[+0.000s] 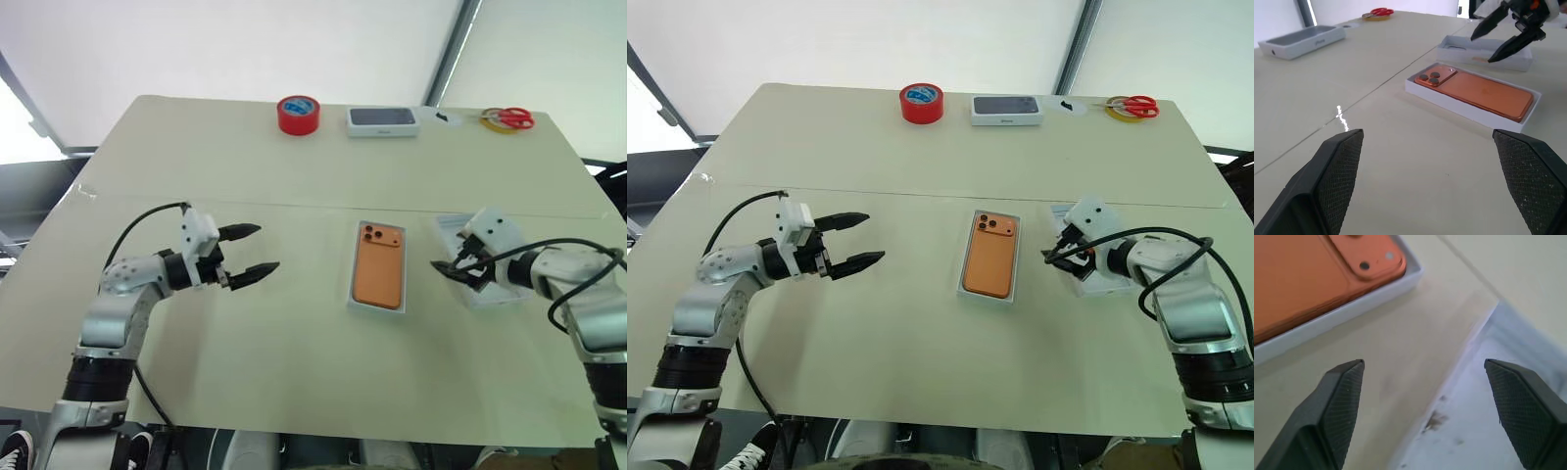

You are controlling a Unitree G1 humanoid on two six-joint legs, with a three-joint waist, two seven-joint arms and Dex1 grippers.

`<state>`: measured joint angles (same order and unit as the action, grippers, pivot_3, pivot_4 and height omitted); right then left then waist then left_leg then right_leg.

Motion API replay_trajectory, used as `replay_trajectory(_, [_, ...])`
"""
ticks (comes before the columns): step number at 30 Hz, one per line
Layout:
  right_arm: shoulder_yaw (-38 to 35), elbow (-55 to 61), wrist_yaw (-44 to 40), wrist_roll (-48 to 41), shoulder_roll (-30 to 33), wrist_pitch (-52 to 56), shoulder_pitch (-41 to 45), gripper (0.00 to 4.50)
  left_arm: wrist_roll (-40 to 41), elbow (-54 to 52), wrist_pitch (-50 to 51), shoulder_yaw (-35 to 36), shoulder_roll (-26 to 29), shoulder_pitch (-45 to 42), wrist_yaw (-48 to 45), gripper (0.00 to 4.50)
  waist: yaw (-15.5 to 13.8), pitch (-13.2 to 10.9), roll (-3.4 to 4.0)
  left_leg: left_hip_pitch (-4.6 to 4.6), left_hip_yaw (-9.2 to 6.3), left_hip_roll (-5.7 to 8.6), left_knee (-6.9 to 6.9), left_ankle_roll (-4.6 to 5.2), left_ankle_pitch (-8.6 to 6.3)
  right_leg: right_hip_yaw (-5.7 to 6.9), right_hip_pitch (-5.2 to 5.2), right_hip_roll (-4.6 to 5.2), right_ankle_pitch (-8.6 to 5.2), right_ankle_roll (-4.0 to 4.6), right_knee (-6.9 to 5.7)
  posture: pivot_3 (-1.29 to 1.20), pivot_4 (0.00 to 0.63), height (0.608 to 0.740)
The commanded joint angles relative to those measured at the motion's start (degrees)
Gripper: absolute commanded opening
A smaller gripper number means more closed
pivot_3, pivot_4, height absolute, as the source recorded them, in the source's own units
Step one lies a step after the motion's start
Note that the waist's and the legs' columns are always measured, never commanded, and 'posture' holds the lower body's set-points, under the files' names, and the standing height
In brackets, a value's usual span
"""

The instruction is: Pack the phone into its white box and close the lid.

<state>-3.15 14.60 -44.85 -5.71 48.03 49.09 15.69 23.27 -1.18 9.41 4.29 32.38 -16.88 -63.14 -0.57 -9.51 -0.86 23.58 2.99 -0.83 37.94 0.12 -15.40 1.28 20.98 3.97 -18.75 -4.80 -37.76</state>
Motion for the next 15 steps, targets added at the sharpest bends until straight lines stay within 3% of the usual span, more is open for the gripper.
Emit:
replay_trajectory(1, [0.3, 1.9, 2.8, 0.6, 1.7, 9.0, 2.3, 4.08, 1.1, -1.7, -3.7, 1.7, 0.6, 0.9, -0.9, 4.44, 0.2, 0.0, 0.02, 0.0, 0.0, 0.01, -0.01, 0.03, -0.02, 0.0, 0.01, 0.01, 0.0, 0.0, 0.0, 0.0, 0.15, 0.74])
replay_trajectory(9, [1.8, 3.2, 2.7, -8.9, -1.4, 34.4, 13.2, 4.08, 4.5, -1.6, -5.9, 2.6, 0.6, 2.6, -3.4, 4.44, 1.5, 0.0, 0.07, 0.06, 0.02, 0.01, -0.3, 0.06, -0.03, 0.0, 0.23, 0.02, -0.03, 0.07, 0.0, 0.0, 0.15, 0.74])
replay_trajectory(15, [6.2, -4.3, 5.0, -10.2, -1.7, 37.6, 20.1, 4.08, 4.9, -2.3, -6.1, 2.7, 2.0, 3.0, -4.4, 4.44, 1.6, 0.0, 0.08, 0.1, 0.04, 0.04, -0.41, 0.03, 0.0, 0.0, 0.35, 0.02, -0.04, 0.08, 0.0, 0.0, 0.15, 0.74])
